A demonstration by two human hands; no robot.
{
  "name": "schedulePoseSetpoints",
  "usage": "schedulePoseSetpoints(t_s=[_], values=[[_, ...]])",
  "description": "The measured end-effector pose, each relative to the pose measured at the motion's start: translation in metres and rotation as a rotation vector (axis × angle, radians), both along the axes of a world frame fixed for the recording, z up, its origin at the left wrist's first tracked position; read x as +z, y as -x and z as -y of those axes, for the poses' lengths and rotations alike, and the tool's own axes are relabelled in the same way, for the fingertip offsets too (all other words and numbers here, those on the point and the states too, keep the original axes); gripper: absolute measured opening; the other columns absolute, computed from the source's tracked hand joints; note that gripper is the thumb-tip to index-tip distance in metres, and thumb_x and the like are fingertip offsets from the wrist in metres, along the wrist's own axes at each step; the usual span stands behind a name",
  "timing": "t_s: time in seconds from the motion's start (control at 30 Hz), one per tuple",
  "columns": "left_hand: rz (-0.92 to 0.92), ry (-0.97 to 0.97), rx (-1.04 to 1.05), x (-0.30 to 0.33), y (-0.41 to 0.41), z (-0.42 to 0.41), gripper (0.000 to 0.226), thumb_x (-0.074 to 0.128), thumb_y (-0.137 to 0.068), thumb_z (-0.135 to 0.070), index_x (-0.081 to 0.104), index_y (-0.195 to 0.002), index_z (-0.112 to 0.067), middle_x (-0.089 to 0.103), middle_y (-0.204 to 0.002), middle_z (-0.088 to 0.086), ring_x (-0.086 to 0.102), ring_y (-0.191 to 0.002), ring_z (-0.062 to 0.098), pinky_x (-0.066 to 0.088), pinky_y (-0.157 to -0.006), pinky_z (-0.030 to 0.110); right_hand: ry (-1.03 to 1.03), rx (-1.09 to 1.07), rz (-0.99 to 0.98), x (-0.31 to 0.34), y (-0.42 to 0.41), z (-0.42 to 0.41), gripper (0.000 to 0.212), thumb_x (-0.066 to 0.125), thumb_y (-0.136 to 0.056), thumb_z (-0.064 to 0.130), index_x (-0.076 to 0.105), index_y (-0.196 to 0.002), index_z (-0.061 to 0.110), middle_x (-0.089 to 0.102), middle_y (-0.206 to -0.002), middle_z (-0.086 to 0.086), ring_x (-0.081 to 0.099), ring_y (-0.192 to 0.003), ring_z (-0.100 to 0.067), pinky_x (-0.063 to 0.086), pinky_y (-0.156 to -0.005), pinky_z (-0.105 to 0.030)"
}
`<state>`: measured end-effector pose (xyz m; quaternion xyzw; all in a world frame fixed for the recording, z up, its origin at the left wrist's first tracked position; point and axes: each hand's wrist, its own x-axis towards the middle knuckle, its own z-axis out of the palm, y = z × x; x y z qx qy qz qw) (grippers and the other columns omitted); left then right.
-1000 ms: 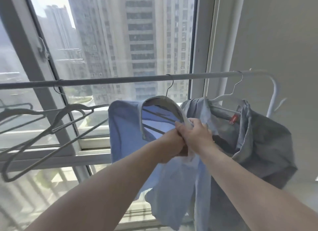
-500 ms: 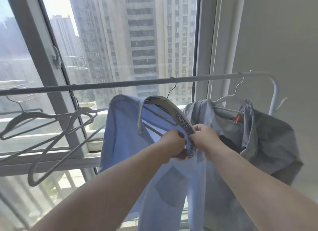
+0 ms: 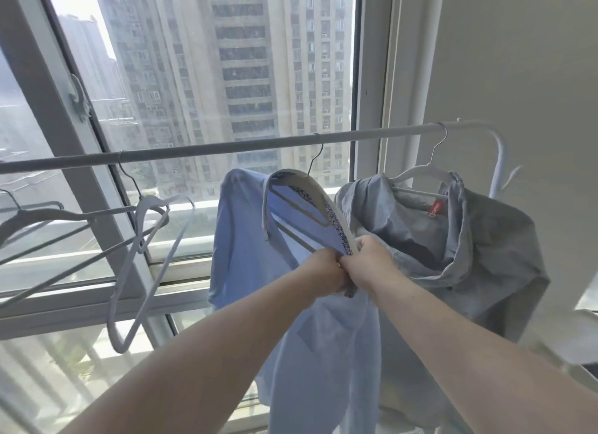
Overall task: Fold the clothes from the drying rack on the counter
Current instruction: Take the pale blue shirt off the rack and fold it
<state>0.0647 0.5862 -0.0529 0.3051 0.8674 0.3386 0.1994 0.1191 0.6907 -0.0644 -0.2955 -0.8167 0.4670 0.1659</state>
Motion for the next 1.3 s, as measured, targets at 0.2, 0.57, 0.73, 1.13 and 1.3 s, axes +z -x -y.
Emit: schedulePoseSetpoints(t_s=[0.2,0.57,0.73,1.13,1.3], values=[[-0.321,0.175,-0.176,0.001,0.0,-0.002,0.028,0.06,-0.093,-0.021,0.064,-0.12,-0.013,0.06,-0.099,-0.005,0.055,-0.089,0.017,0.047,-0.07,0.016,0.116,-0.084,-0.188,-0.014,-0.003,0.007,0.02,0.056,-0.082,0.013,0.048,-0.098,0.021,0.059,-0.1,-0.006,0.063,-0.088,-0.03,0.05,-0.045,-0.033],[-0.247,0.214,-0.226,0.012,-0.003,0.01,0.025,0.059,-0.091,-0.03,0.069,-0.109,-0.016,0.073,-0.108,0.009,0.067,-0.108,0.028,0.055,-0.091,0.036,0.45,0.176,-0.21,-0.023,-0.008,-0.004,0.038,0.046,-0.072,-0.006,0.068,-0.102,-0.003,0.07,-0.1,-0.033,0.069,-0.094,-0.048,0.057,-0.086,-0.064],[-0.335,0.222,-0.232,0.006,-0.006,0.005,0.02,0.057,-0.09,-0.039,0.061,-0.094,-0.02,0.062,-0.086,0.0,0.059,-0.088,0.026,0.041,-0.073,0.027,0.581,0.205,-0.229,-0.021,-0.01,-0.01,0.038,0.035,-0.081,-0.024,0.065,-0.101,-0.012,0.066,-0.088,-0.026,0.067,-0.081,-0.036,0.052,-0.087,-0.057],[-0.513,0.095,-0.182,-0.02,-0.005,0.026,0.023,0.067,-0.085,-0.044,0.057,-0.087,-0.022,0.062,-0.084,-0.005,0.06,-0.081,0.02,0.047,-0.066,0.032,0.492,0.185,0.018,-0.059,0.002,-0.012,0.046,0.04,-0.082,-0.006,0.067,-0.106,0.021,0.067,-0.089,-0.012,0.057,-0.076,-0.026,0.046,-0.067,-0.041],[-0.548,-0.152,-0.276,-0.029,-0.002,0.05,0.045,0.075,-0.081,-0.054,0.047,-0.105,-0.029,0.049,-0.104,-0.013,0.054,-0.081,0.007,0.046,-0.071,0.024,0.361,0.033,0.046,-0.071,0.009,-0.014,0.038,0.042,-0.087,0.001,0.061,-0.112,0.023,0.07,-0.102,-0.01,0.07,-0.091,-0.03,0.06,-0.08,-0.047]])
